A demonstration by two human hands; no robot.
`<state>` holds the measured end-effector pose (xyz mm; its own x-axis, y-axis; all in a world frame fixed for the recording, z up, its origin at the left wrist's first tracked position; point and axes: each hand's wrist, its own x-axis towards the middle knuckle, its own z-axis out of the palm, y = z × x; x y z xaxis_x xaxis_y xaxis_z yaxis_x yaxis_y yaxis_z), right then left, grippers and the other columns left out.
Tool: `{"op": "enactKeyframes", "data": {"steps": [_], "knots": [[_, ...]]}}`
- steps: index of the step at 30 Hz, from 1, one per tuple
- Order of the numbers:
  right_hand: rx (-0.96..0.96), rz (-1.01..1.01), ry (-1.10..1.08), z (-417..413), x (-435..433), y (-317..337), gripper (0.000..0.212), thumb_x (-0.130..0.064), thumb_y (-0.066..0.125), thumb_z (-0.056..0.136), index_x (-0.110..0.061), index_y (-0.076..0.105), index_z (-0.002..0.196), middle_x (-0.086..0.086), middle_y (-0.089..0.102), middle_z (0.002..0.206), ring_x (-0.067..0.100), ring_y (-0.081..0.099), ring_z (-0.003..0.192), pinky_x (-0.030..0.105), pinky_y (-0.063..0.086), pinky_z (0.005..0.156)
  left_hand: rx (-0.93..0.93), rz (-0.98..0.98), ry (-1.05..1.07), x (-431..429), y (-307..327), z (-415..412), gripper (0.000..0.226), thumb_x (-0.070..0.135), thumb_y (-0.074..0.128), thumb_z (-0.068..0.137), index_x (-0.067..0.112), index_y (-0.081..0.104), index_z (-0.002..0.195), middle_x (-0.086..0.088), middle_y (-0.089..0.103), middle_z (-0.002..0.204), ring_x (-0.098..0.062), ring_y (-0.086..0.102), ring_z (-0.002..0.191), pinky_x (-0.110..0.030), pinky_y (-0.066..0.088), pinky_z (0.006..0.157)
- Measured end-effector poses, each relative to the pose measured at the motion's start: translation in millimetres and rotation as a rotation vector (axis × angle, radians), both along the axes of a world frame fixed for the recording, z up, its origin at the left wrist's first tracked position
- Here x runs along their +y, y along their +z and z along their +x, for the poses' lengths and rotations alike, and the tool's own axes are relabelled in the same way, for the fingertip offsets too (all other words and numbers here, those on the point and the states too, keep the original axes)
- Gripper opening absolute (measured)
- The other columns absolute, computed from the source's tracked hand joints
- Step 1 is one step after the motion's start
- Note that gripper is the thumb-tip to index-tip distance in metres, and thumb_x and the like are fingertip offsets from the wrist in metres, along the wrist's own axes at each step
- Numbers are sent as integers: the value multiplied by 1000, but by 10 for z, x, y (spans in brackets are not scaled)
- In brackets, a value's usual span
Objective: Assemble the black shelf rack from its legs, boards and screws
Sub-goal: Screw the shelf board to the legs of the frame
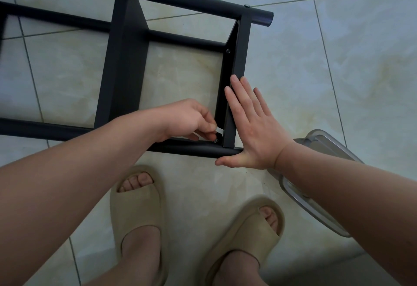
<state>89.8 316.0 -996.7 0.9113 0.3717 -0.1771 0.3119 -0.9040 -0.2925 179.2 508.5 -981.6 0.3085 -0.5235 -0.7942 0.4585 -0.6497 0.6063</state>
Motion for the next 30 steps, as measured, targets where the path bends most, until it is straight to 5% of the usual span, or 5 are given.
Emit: {"op": "enactKeyframes", "data": {"steps": [8, 13, 20, 27, 30], "knots": [[-9, 3, 0, -2, 3, -11, 133, -93, 43, 74, 1, 6, 160, 20, -3, 168, 35, -7, 156, 58, 9, 125, -27, 10, -98, 50, -28, -12, 8, 10, 67, 93, 13, 70, 87, 2, 75, 80, -10, 66, 79, -39, 51, 95], [-11, 9, -2, -2, 8, -9, 133, -92, 45, 73, 2, 7, 160, 20, -2, 168, 35, -6, 156, 58, 9, 125, -67, 37, -189, 50, -42, -11, 10, 15, 71, 90, 16, 71, 81, 7, 66, 67, -8, 59, 64, -25, 45, 70], [-6, 8, -3, 1, 14, -1, 133, -92, 46, 73, 1, 7, 160, 20, -2, 168, 35, -6, 156, 58, 10, 125, -71, 45, -200, 59, -69, 16, 9, 18, 73, 90, 21, 74, 82, 9, 69, 66, 0, 61, 57, -12, 45, 56], [3, 8, -6, 9, 24, 8, 133, -92, 46, 73, 2, 7, 160, 20, -2, 168, 35, -7, 156, 58, 10, 124, -420, 44, -303, 69, -86, 87, 10, 24, 76, 87, 33, 72, 92, 17, 72, 88, 2, 66, 86, -11, 48, 75], [6, 13, -8, 11, 27, 11, 133, -92, 45, 73, 2, 8, 160, 21, -2, 168, 35, -7, 156, 59, 11, 124, -414, -23, -299, 24, -61, 89, 16, 21, 71, 91, 37, 68, 86, 15, 71, 94, -1, 65, 93, -17, 50, 82]]}}
